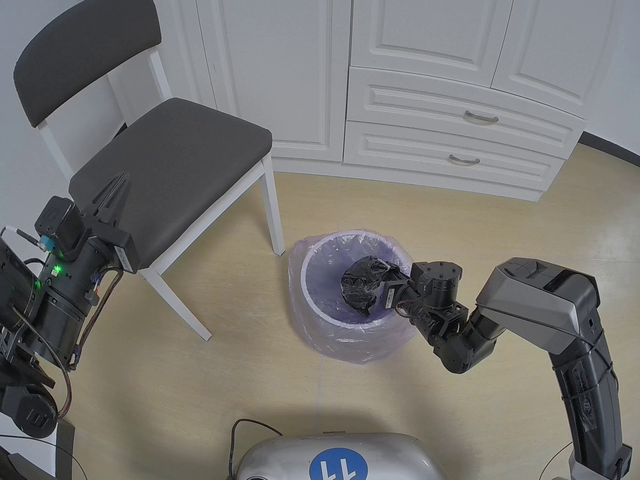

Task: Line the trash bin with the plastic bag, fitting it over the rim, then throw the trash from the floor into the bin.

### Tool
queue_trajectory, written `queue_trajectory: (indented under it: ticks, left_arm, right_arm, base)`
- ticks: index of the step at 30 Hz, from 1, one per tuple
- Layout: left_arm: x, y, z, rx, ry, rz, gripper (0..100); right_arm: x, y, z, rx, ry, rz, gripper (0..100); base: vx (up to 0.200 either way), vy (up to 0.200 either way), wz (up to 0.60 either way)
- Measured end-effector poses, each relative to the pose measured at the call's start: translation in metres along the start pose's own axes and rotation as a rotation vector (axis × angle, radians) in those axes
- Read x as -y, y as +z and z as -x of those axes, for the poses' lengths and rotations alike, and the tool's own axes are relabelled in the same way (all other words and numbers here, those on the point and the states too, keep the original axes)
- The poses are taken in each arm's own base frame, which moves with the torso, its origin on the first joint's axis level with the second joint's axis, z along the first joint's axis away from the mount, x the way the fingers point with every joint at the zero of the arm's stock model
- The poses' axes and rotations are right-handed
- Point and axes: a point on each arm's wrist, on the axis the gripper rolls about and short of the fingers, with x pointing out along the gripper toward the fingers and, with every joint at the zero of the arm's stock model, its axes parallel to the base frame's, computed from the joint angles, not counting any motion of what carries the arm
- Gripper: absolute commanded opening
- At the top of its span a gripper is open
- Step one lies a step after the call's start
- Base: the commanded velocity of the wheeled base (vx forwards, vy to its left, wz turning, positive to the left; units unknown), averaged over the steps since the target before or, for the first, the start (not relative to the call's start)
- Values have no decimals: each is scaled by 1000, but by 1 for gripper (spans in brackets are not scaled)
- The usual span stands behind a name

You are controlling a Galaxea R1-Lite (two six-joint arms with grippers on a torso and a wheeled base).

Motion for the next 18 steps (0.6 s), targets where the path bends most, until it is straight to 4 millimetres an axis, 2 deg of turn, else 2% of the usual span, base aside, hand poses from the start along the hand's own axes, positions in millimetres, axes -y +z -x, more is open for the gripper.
queue_trajectory:
  ticks: [18]
  left_arm:
    - [1,-2,1,-7,-3,-4,0]
  right_arm:
    - [-9,-23,-9,-66,-36,37,0]
  base:
    - [0,0,0]
